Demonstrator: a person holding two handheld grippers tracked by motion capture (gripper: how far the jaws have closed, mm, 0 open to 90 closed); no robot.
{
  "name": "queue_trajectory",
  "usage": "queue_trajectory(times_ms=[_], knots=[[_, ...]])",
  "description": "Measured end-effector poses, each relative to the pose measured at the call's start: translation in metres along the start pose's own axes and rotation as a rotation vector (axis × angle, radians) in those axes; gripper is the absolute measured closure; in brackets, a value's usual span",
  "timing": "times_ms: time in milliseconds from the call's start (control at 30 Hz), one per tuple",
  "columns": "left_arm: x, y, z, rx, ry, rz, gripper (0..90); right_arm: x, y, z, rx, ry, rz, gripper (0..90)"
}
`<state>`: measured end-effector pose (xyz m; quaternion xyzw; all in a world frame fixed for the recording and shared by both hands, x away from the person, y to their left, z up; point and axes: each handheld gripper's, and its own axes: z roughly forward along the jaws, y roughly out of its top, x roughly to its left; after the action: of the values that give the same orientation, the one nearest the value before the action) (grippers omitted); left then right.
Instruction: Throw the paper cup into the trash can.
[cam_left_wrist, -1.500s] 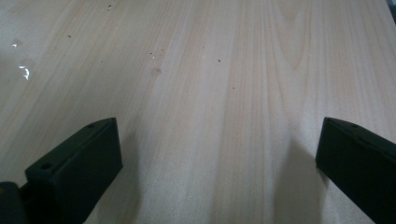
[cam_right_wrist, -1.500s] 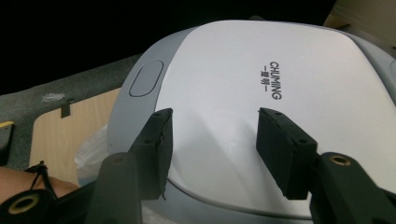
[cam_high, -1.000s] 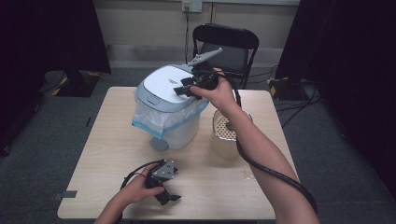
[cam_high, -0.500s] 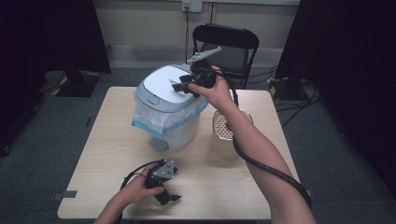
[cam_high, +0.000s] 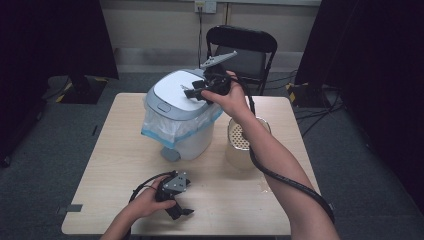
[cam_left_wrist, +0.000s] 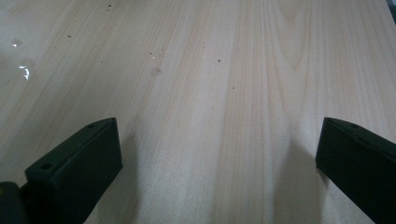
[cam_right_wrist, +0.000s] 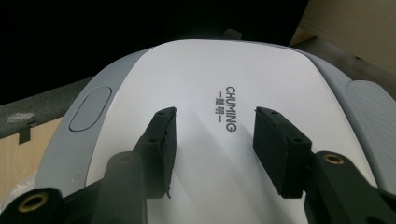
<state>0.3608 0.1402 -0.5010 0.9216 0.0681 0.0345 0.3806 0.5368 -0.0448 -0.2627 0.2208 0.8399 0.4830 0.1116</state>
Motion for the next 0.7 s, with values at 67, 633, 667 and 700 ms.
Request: queue_trajectory(times_ms=[67,633,667,700], knots=[[0.0001,0.0000,0.0000,0.000,0.000,0.001,0.0,0.0005,0.0009,0.0003,0.007,-0.005,-0.001,49.7],[0.0000,0.0000,0.0000,0.000,-0.001,-0.001,0.0,0.0051,0.0000,-0.0016,0.022,-0.014,-0.032,39.8],[0.0000,0.0000,0.0000,-0.001,-0.001,-0.001,0.0,0.0054,-0.0002,-0.0017,0.025,-0.020,-0.023,33.5],[0.0000,0.0000,0.0000,0.000,-0.001,0.000,0.0,0.0049,-0.0011,-0.0023,0.024,-0.030,-0.014,33.3]])
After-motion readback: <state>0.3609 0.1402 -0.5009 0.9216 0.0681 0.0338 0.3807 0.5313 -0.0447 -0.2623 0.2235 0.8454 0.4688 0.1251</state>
